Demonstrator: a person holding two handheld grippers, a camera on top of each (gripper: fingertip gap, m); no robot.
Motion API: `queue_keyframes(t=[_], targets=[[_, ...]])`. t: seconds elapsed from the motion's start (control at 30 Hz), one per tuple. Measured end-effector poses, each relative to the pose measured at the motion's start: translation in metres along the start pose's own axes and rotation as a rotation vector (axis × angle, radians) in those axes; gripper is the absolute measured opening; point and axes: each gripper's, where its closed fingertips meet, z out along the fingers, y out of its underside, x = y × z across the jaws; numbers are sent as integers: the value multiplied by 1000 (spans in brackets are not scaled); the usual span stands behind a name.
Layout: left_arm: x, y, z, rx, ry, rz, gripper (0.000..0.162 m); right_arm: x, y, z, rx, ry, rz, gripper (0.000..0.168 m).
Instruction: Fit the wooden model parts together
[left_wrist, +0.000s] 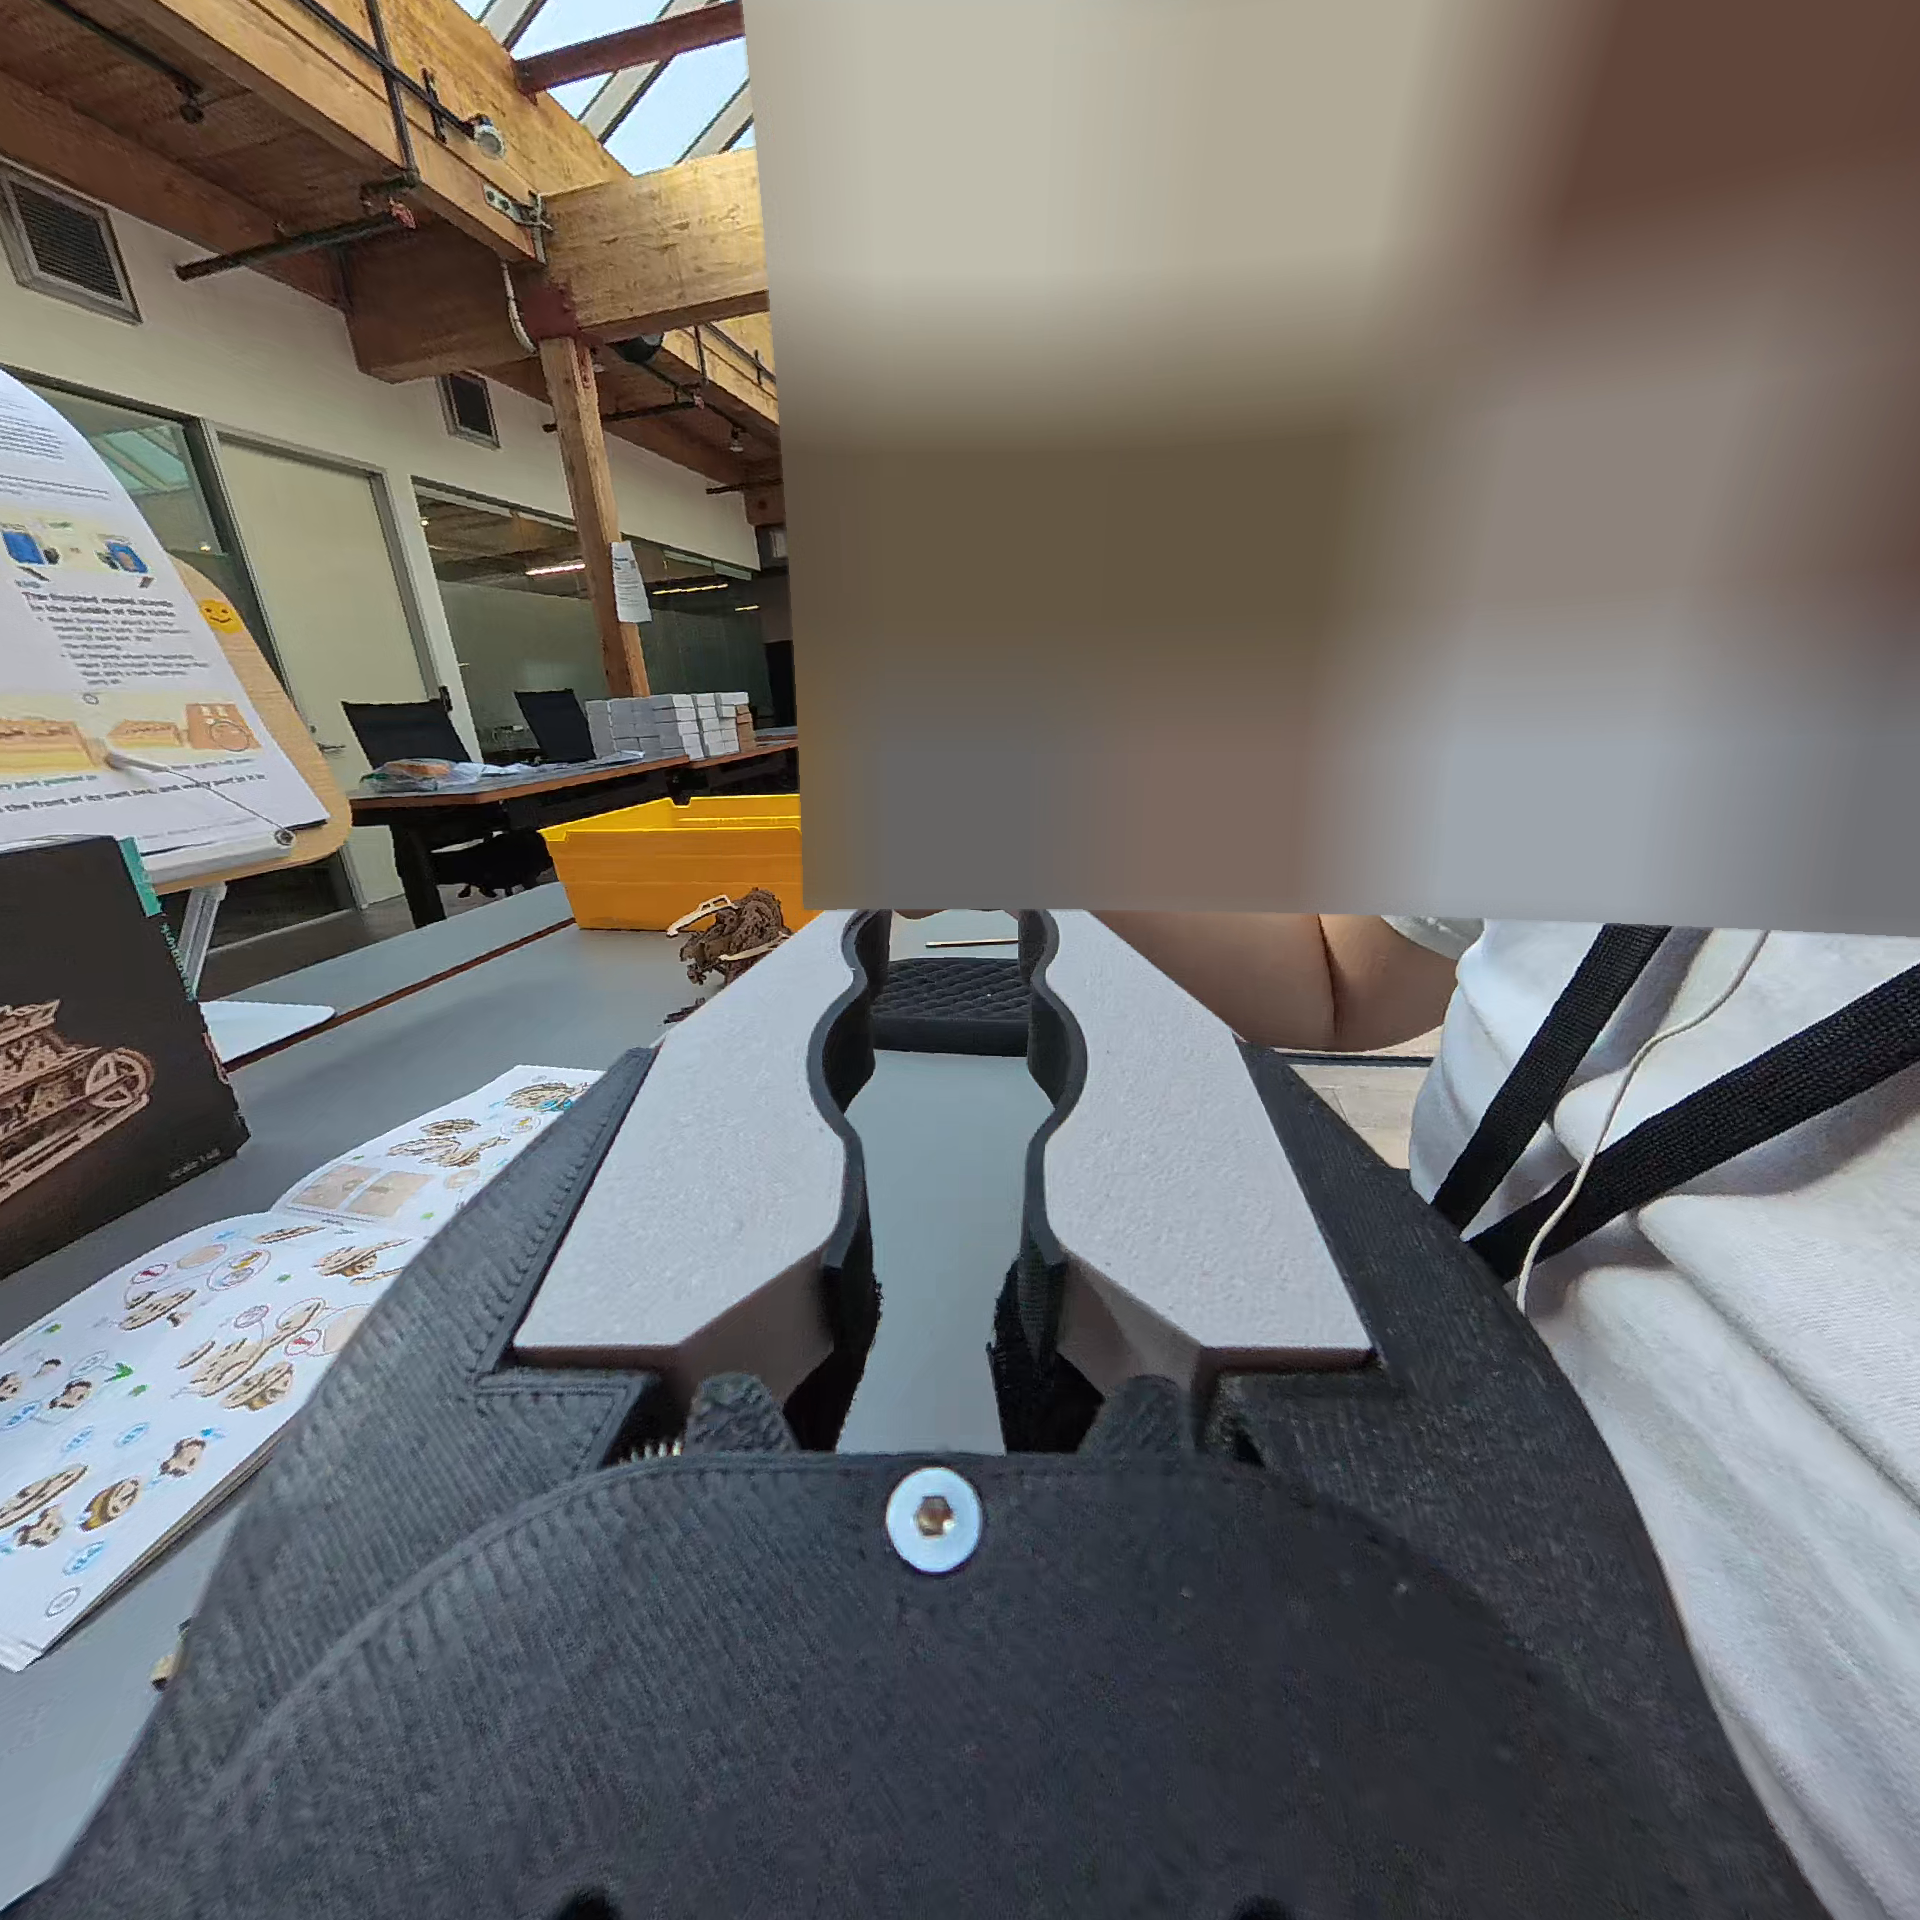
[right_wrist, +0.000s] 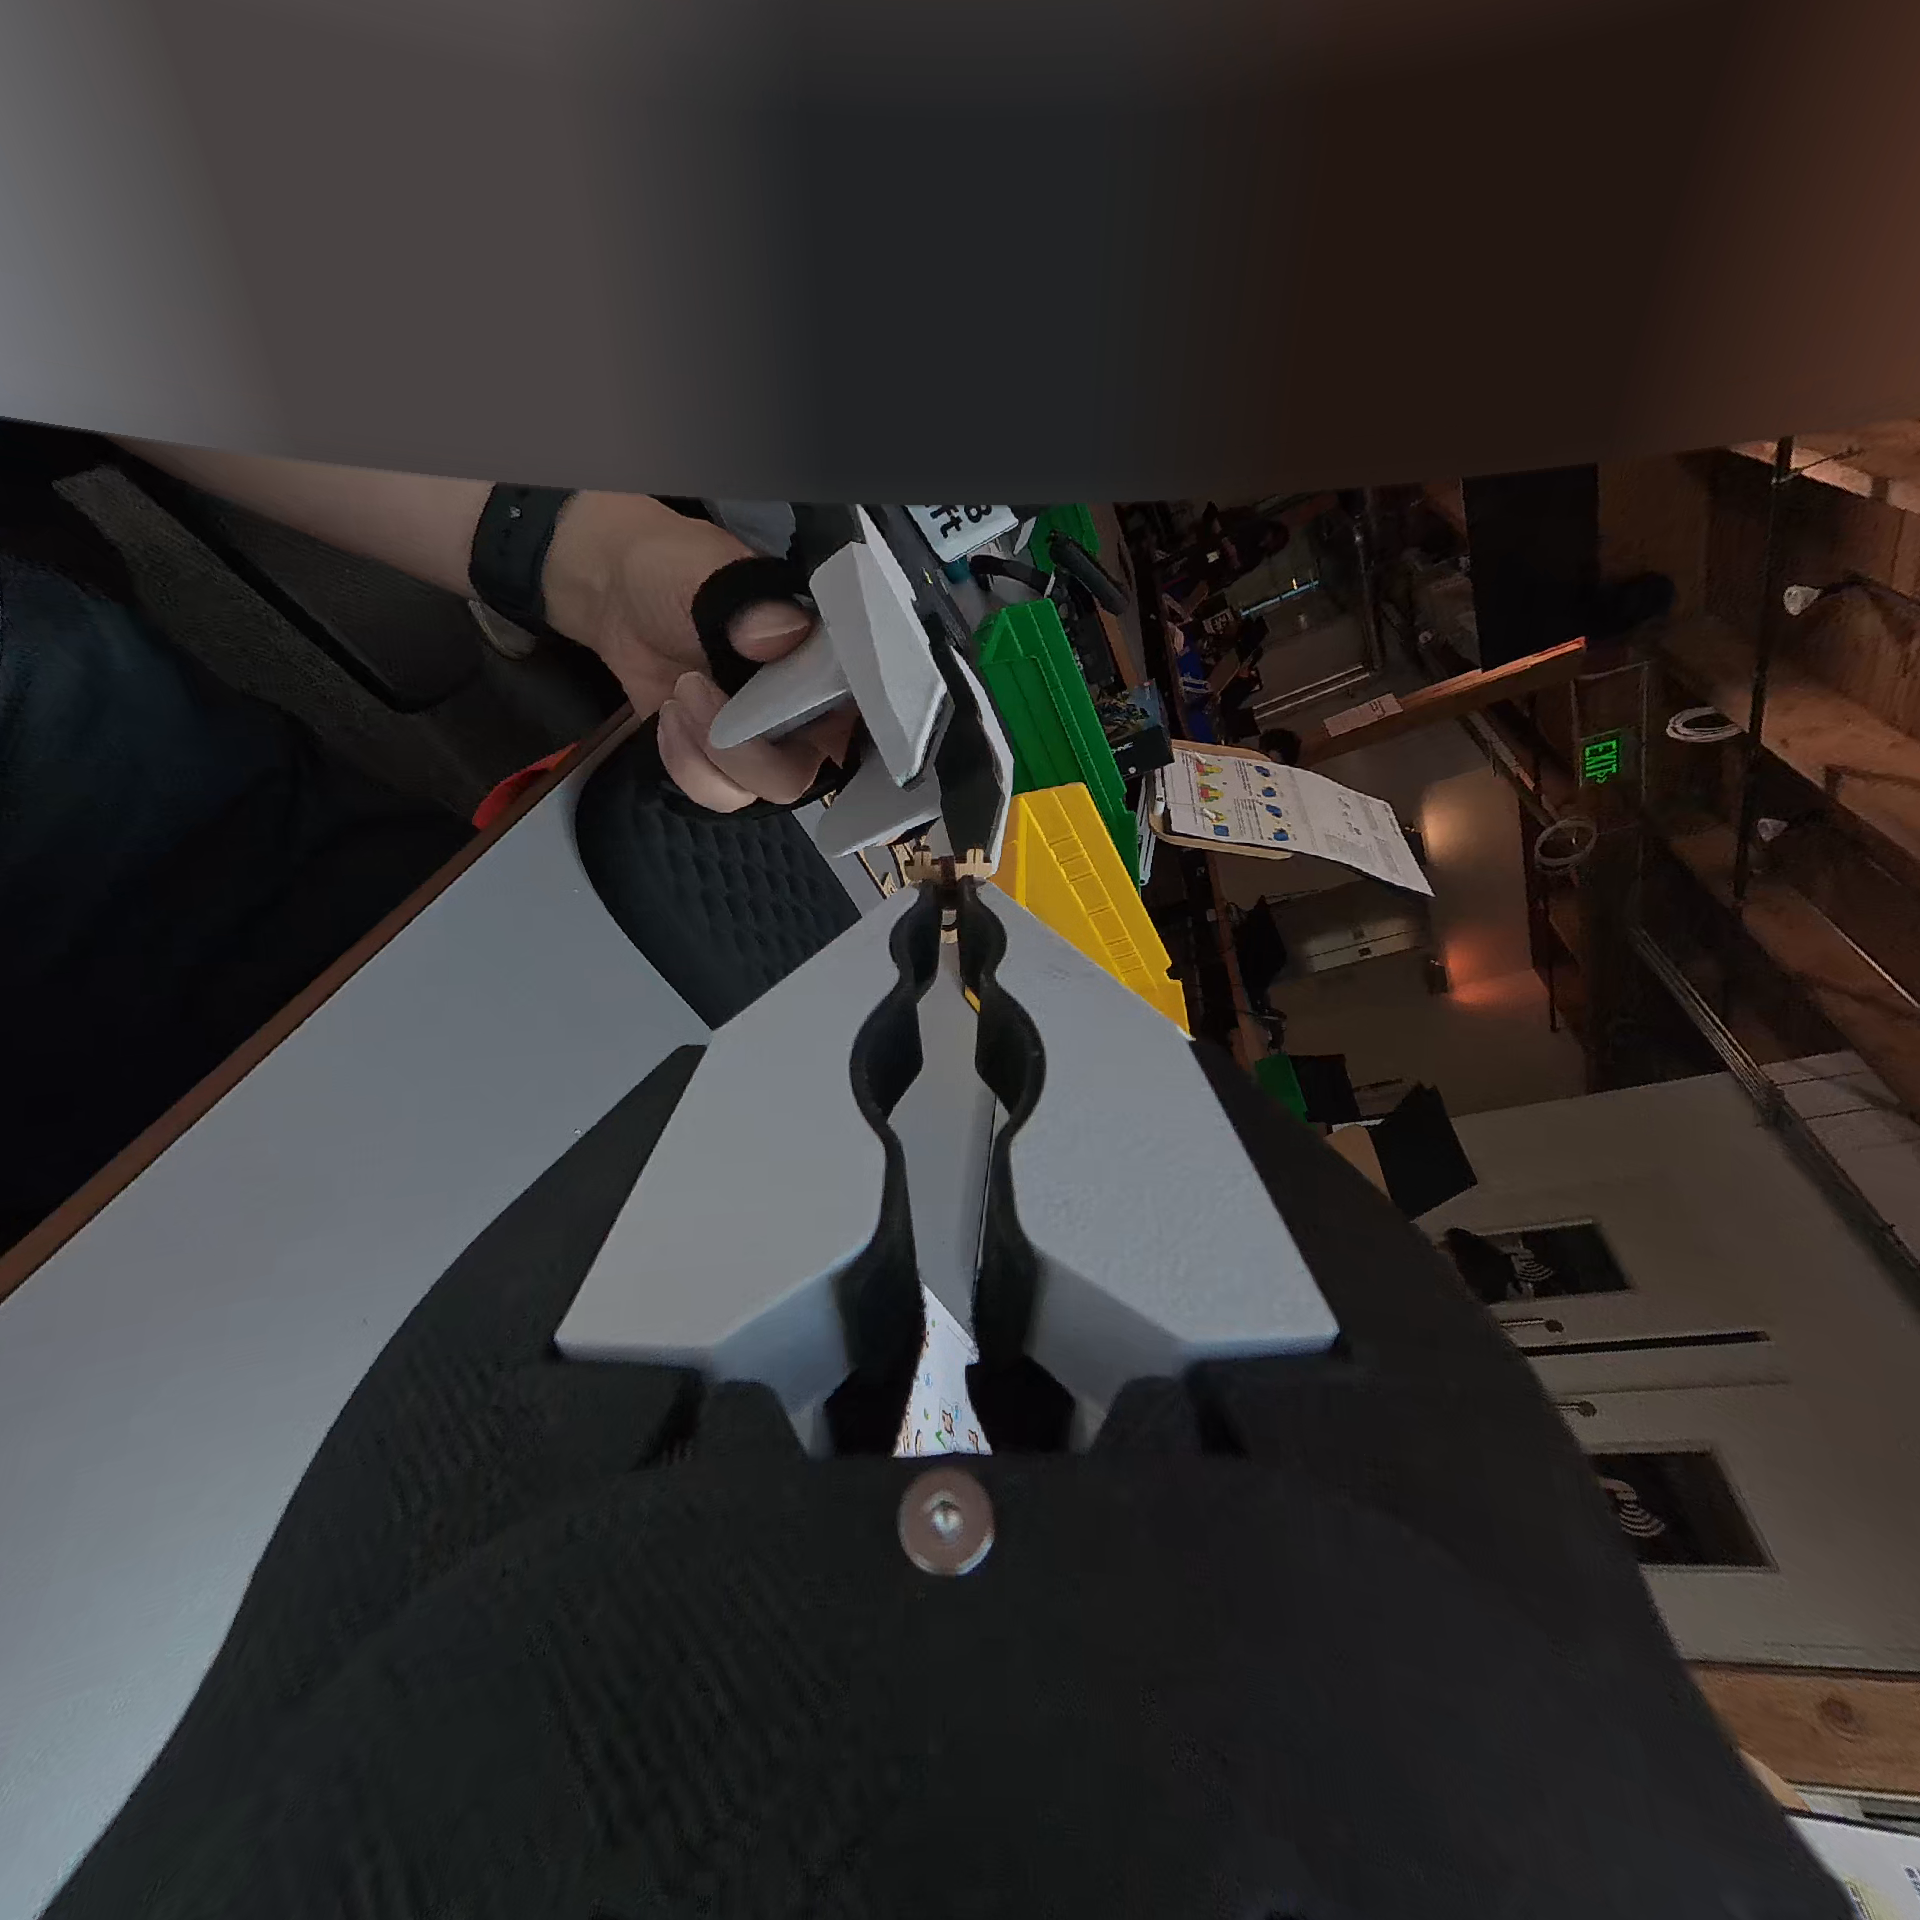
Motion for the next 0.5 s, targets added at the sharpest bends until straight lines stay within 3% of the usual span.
queue_keyframes(t=[0.17, 0.33, 0.5], targets=[[0, 10, 4, -68, -58, 151, 23, 0, -2, 0, 7, -2, 19, 3], [-4, 13, 6, -131, -190, 433, 23, 0, -2, 2, 29, 9, 126, 3], [-13, 9, 8, -146, -297, 529, 18, 4, 8, 9, 46, 13, 467, 3]])
